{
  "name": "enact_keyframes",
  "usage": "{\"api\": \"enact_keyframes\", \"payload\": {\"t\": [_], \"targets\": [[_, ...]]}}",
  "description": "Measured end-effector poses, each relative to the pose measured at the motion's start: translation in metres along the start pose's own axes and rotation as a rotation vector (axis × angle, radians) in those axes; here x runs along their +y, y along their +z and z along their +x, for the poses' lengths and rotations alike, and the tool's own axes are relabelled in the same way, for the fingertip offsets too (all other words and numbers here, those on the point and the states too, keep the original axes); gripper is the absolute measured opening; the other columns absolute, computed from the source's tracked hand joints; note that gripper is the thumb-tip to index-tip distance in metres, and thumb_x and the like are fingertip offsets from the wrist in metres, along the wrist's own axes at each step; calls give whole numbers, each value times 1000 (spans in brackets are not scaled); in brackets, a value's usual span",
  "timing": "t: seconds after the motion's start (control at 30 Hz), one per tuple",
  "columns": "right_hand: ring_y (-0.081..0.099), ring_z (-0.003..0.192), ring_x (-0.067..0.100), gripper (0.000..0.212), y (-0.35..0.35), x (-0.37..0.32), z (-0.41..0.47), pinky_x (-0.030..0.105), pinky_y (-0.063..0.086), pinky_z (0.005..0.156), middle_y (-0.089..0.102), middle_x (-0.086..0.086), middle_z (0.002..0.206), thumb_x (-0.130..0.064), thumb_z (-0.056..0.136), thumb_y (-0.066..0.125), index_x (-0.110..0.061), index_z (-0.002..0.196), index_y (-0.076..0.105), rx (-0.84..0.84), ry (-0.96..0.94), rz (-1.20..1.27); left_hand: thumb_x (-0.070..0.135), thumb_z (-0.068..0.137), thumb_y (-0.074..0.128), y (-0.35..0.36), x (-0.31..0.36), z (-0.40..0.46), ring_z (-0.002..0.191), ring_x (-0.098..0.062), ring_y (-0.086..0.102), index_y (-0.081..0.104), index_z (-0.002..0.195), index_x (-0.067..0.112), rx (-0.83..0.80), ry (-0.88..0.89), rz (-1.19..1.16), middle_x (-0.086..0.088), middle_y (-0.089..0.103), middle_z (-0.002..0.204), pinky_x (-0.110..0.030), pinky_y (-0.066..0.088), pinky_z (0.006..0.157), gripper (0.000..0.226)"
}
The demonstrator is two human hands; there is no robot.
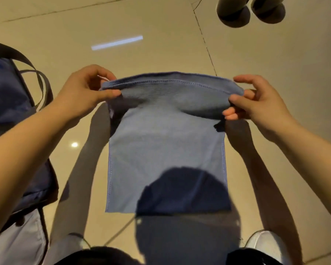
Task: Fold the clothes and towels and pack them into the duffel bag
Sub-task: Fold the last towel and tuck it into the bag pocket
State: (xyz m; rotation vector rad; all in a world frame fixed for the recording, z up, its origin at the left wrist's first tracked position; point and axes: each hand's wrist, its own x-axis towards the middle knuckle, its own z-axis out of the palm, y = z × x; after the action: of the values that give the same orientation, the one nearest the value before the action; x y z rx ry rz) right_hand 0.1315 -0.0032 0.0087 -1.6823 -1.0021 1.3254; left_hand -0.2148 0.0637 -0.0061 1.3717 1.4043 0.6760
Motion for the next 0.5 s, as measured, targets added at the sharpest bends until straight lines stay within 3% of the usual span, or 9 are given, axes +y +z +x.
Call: {"api": "enact_keyframes", "payload": {"t": [0.1,0.2,0.23,0.27,0.33,0.43,0.5], "targets": [[69,62,15,45,-12,10,-52,23,57,61,68,2,72,-43,64,77,-21,98,58,-139,-30,33,9,79,72,-10,3,-51,76,4,62,69,77,36,-82,89,133,20,68,81,-9,49,70,27],[68,70,12,49,-19,36,-94,23,56,70,70,-2,78,-69,60,73,-30,86,63,-216,-29,-157,31,81,70,-17,-8,-102,78,5,61,67,76,38,-207,140,344,22,68,84,-6,45,69,9],[67,73,14,41,-18,47,-107,28,56,72,70,-3,81,-68,66,70,-33,85,63,-220,-46,-294,43,83,67,-16,-13,-120,81,4,60,67,79,39,-241,184,472,22,68,84,-7,44,66,6],[67,76,17,28,-16,57,-117,35,55,74,69,-4,83,-58,75,69,-34,86,62,-236,-66,-442,53,85,61,-14,-21,-136,83,2,59,68,85,36,-267,239,610,21,68,85,-9,43,66,18],[65,82,22,6,-10,81,-134,42,51,75,69,-5,87,-26,87,67,-26,92,63,-278,-77,-662,53,85,47,-6,-47,-160,84,-12,64,72,92,25,-346,323,809,10,71,90,-22,49,65,38],[61,92,25,14,1,109,-146,30,40,71,66,1,98,-8,86,65,-13,99,65,-361,-109,-877,43,86,50,11,-81,-185,85,-29,67,74,91,16,-388,403,998,-3,71,96,-38,56,63,36],[59,96,27,21,7,114,-148,27,36,72,63,7,103,-1,82,66,-8,101,65,-359,-180,-947,29,83,57,21,-86,-193,87,-35,66,73,92,10,-314,382,1018,-9,70,98,-42,56,63,26]]}}
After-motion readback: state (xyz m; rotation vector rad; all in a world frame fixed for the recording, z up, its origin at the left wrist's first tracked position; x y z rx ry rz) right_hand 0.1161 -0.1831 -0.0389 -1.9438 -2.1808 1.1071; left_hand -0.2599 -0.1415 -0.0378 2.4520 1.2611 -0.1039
